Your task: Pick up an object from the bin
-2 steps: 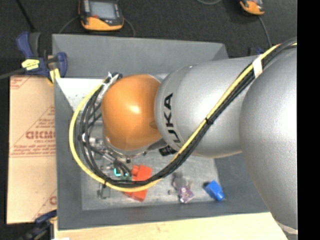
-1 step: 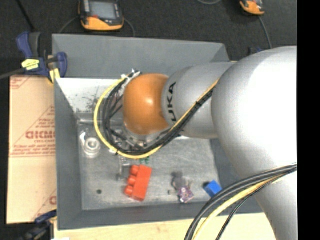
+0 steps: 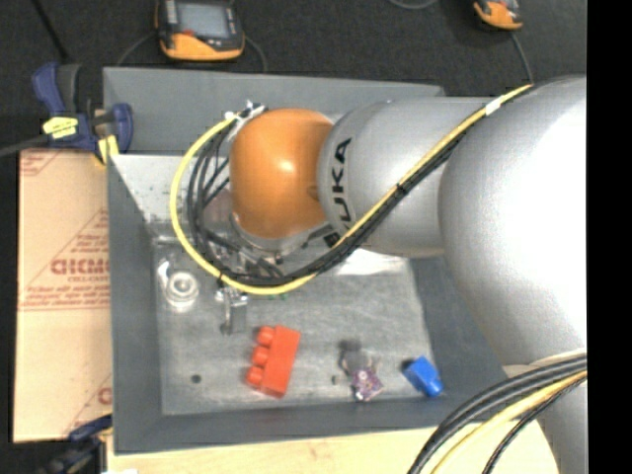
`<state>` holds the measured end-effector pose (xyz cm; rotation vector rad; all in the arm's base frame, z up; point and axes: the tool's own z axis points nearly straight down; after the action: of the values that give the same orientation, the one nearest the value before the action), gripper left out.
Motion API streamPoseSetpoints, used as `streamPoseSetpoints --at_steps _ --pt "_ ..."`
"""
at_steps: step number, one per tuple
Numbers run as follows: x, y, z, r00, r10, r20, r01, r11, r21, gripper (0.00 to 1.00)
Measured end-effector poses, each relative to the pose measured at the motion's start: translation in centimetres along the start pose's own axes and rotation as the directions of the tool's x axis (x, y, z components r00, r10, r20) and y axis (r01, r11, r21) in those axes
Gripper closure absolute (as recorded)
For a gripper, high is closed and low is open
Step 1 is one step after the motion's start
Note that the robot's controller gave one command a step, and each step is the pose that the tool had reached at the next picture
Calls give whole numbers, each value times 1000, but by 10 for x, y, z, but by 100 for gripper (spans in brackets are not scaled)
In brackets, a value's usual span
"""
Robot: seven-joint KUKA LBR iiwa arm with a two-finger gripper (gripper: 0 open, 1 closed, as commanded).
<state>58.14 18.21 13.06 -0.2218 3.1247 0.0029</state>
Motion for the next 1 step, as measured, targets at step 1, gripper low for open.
streamPoseSetpoints --at_steps 1 --pt "-56 -70 54 975 -223 -5 223 975 3 0"
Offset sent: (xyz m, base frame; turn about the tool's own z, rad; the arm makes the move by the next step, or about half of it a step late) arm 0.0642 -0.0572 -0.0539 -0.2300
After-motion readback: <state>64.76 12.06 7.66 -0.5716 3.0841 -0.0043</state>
